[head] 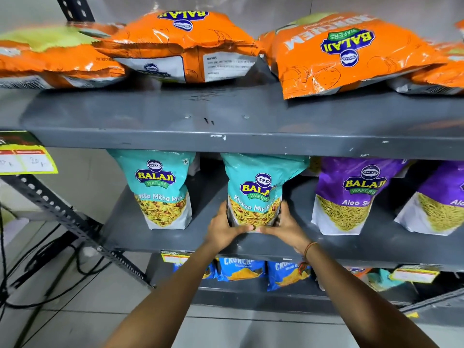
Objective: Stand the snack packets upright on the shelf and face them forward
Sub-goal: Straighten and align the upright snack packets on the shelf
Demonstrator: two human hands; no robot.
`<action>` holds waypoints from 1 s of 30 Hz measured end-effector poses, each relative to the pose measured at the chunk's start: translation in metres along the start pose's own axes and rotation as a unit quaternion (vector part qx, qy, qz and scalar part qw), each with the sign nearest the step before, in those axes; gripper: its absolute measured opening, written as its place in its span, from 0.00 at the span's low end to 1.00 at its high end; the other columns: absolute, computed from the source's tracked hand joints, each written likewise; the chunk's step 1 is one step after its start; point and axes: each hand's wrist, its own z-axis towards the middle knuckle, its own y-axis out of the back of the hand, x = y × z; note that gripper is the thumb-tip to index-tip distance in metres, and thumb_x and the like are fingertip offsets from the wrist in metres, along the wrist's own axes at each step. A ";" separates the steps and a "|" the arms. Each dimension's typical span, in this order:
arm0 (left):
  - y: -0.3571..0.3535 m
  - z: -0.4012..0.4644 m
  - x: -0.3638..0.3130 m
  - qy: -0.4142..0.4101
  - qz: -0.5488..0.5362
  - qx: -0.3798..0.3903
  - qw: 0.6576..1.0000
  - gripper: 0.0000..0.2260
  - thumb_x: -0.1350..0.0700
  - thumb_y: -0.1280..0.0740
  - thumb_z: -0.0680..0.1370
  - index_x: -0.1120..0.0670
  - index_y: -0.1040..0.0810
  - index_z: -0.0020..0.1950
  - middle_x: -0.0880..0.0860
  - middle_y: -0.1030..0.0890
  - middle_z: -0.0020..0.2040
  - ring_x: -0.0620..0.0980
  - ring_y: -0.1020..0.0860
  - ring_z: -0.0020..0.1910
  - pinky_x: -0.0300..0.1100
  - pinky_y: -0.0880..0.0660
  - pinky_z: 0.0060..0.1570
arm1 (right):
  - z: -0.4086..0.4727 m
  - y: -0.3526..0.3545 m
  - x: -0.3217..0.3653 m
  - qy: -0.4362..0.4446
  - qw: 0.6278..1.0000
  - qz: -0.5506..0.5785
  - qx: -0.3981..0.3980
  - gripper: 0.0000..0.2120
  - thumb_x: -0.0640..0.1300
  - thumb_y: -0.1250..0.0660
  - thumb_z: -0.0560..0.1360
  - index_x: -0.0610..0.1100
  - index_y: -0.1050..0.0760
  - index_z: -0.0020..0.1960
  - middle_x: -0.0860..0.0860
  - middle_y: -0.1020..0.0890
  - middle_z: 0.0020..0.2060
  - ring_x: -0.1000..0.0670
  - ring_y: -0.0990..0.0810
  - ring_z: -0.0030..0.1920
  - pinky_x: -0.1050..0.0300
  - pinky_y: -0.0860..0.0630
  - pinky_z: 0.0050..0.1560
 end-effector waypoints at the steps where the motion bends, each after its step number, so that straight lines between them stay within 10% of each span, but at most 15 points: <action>1: 0.001 -0.004 0.000 -0.006 -0.006 -0.004 1.000 0.49 0.37 0.21 0.59 0.47 0.39 0.74 0.46 0.24 0.69 0.46 0.25 0.67 0.39 0.30 0.61 | -0.004 -0.005 0.001 0.015 0.999 -0.011 -0.045 0.49 0.50 0.17 0.57 0.56 0.42 0.69 0.52 0.31 0.71 0.51 0.33 0.73 0.53 0.33 0.72; 6: 0.027 -0.048 0.023 -0.081 0.026 -0.123 0.989 0.35 0.30 0.33 0.69 0.39 0.38 0.73 0.38 0.28 0.70 0.34 0.29 0.67 0.34 0.30 0.64 | -0.043 -0.050 0.005 0.181 0.911 -0.214 -0.301 0.54 0.65 0.25 0.61 0.49 0.48 0.77 0.48 0.40 0.76 0.50 0.43 0.77 0.55 0.46 0.77; 8: 0.051 -0.063 0.037 -0.108 0.040 -0.222 0.968 0.26 0.32 0.33 0.71 0.34 0.36 0.66 0.31 0.29 0.61 0.31 0.29 0.62 0.27 0.32 0.58 | -0.049 -0.075 0.011 0.244 0.891 -0.254 -0.286 0.47 0.64 0.28 0.66 0.50 0.45 0.76 0.49 0.37 0.74 0.50 0.39 0.75 0.55 0.44 0.77; 13: 0.122 -0.061 0.065 -0.038 0.047 -0.393 0.918 0.36 0.39 0.24 0.66 0.52 0.36 0.65 0.49 0.34 0.58 0.54 0.30 0.60 0.49 0.29 0.59 | -0.022 -0.146 0.041 0.312 0.903 -0.261 -0.135 0.26 0.58 0.34 0.75 0.55 0.34 0.70 0.55 0.28 0.64 0.52 0.27 0.64 0.50 0.29 0.66; 19: 0.182 -0.028 0.091 0.050 0.005 -0.200 0.978 0.48 0.46 0.20 0.64 0.55 0.42 0.76 0.56 0.30 0.73 0.57 0.31 0.72 0.49 0.32 0.66 | 0.034 -0.198 0.063 0.048 0.990 -0.133 0.028 0.42 0.49 0.27 0.70 0.47 0.46 0.77 0.44 0.32 0.73 0.43 0.28 0.70 0.43 0.27 0.67; 24: 0.187 -0.018 0.102 0.038 -0.086 -0.134 0.987 0.37 0.44 0.22 0.60 0.44 0.33 0.66 0.47 0.21 0.60 0.53 0.22 0.62 0.51 0.24 0.62 | 0.054 -0.214 0.058 -0.012 0.988 -0.149 0.037 0.22 0.46 0.29 0.69 0.43 0.34 0.58 0.44 0.18 0.59 0.42 0.18 0.57 0.40 0.21 0.57; 30: 0.187 -0.015 0.098 0.029 -0.144 -0.127 0.981 0.36 0.52 0.21 0.62 0.51 0.31 0.68 0.51 0.21 0.61 0.52 0.22 0.60 0.49 0.23 0.59 | 0.061 -0.213 0.063 -0.021 0.988 -0.149 0.041 0.19 0.45 0.30 0.71 0.44 0.33 0.59 0.48 0.19 0.61 0.47 0.17 0.57 0.44 0.22 0.59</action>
